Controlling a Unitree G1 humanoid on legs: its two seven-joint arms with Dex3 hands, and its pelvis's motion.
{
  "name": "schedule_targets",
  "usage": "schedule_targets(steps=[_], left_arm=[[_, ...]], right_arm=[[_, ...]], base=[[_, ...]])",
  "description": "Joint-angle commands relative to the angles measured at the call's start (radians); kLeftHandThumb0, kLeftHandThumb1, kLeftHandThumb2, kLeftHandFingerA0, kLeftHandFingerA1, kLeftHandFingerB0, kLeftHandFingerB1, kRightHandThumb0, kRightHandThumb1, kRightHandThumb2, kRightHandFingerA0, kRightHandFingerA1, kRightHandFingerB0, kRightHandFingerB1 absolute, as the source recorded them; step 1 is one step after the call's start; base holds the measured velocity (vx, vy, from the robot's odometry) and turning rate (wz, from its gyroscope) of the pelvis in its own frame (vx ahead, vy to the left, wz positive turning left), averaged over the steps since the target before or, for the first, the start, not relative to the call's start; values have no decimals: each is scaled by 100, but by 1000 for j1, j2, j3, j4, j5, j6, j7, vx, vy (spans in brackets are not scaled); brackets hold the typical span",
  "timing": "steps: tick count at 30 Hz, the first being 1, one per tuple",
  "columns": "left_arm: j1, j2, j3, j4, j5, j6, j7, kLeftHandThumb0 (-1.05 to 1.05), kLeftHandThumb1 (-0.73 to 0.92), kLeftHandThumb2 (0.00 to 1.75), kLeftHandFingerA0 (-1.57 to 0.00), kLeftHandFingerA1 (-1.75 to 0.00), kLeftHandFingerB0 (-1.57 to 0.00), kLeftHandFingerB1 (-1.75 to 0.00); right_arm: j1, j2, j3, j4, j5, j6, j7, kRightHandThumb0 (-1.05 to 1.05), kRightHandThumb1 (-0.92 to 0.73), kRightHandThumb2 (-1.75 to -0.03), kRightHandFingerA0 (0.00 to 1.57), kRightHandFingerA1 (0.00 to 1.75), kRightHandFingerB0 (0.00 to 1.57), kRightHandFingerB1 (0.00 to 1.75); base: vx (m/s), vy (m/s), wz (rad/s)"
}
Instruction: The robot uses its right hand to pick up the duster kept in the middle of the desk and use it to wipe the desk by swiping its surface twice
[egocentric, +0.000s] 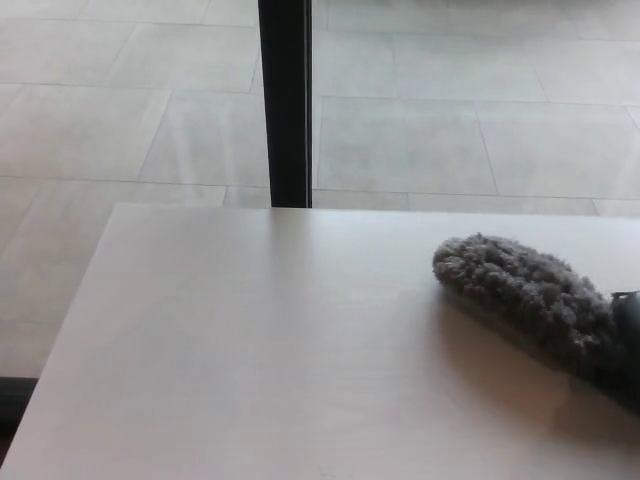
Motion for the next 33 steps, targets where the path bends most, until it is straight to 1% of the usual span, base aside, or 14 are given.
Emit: schedule_targets(steps=[1, 12, 13, 15, 16, 18, 19, 21, 25, 28, 29, 30, 31, 33], left_arm=[[10, 3, 14, 1, -12, -1, 5, -45, 64, 59, -69, -63, -59, -52], [20, -1, 13, -2, -1, -17, -5, -46, 66, 60, -69, -62, -56, -51], [20, 0, 16, -9, -5, -14, -7, -47, 66, 60, -66, -63, -58, -52], [17, 0, 14, -9, -2, -7, 4, -46, 65, 59, -69, -63, -60, -52], [15, 0, 14, -7, -3, -7, 2, -47, 64, 59, -70, -64, -62, -53], [14, 0, 15, -6, -3, -6, 1, -47, 64, 59, -70, -64, -62, -53], [12, -2, 14, -7, -2, -4, 4, -47, 64, 59, -70, -64, -63, -53], [22, -1, 14, -14, -4, -16, -7, -49, 64, 59, -67, -63, -61, -54], [23, 4, 25, -16, -13, -8, -23, -48, 64, 59, -64, -61, -60, -53], [18, 8, 6, -12, 10, -5, 6, -49, 64, 59, -71, -63, -66, -51], [16, 9, -1, -9, 17, -3, 12, -49, 64, 59, -72, -65, -67, -51], [15, 9, -2, -7, 17, -4, 10, -49, 64, 59, -72, -65, -67, -51], [12, 8, -1, -6, 16, 0, 17, -49, 63, 59, -73, -64, -65, -51], [14, 6, 1, -6, 10, 4, 18, -49, 64, 59, -72, -63, -62, -50]], right_arm=[[85, -23, -93, 37, 122, 166, 125, -44, -53, -61, 85, 159, 73, 72], [115, -57, -80, 43, 101, 216, 166, -47, -57, -57, 84, 158, 76, 77], [116, -66, -96, 41, 117, 212, 150, -56, -41, -77, 94, 135, 71, 71], [119, -74, -105, 40, 128, 203, 155, -56, -41, -77, 93, 134, 71, 69], [118, -77, -94, 48, 119, 219, 170, -49, -56, -61, 85, 150, 55, 47], [118, -78, -87, 51, 117, 227, 178, -49, -56, -61, 85, 150, 55, 47], [127, -98, -98, 42, 134, 192, 207, -45, -58, -62, 79, 154, 69, 60], [139, -109, -97, 47, 134, 203, 198, -44, -56, -57, 83, 159, 64, 52], [135, -112, -88, 53, 135, 216, 217, -44, -59, -58, 82, 163, 66, 70], [130, -124, -82, 49, 136, 215, 248, -43, -60, -63, 76, 154, 60, 46], [126, -126, -80, 48, 137, 215, 263, -48, -47, -89, 102, 129, 52, 58], [125, -127, -79, 47, 137, 213, 270, -48, -47, -89, 102, 129, 52, 58], [127, -129, -85, 37, 145, 198, 261, -45, -58, -62, 78, 151, 64, 45], [143, -135, -86, 15, 149, 157, 231, -47, -58, -62, 79, 154, 74, 54]], base=[[0, 0, 0], [0, 0, 0], [0, 0, 0], [0, 0, 0], [0, 0, 0], [0, 0, 0], [0, 0, 0], [0, 0, 0], [0, 0, 0], [0, 0, 0], [0, 0, 0], [0, 0, 0], [0, 0, 0], [0, 0, 0]])
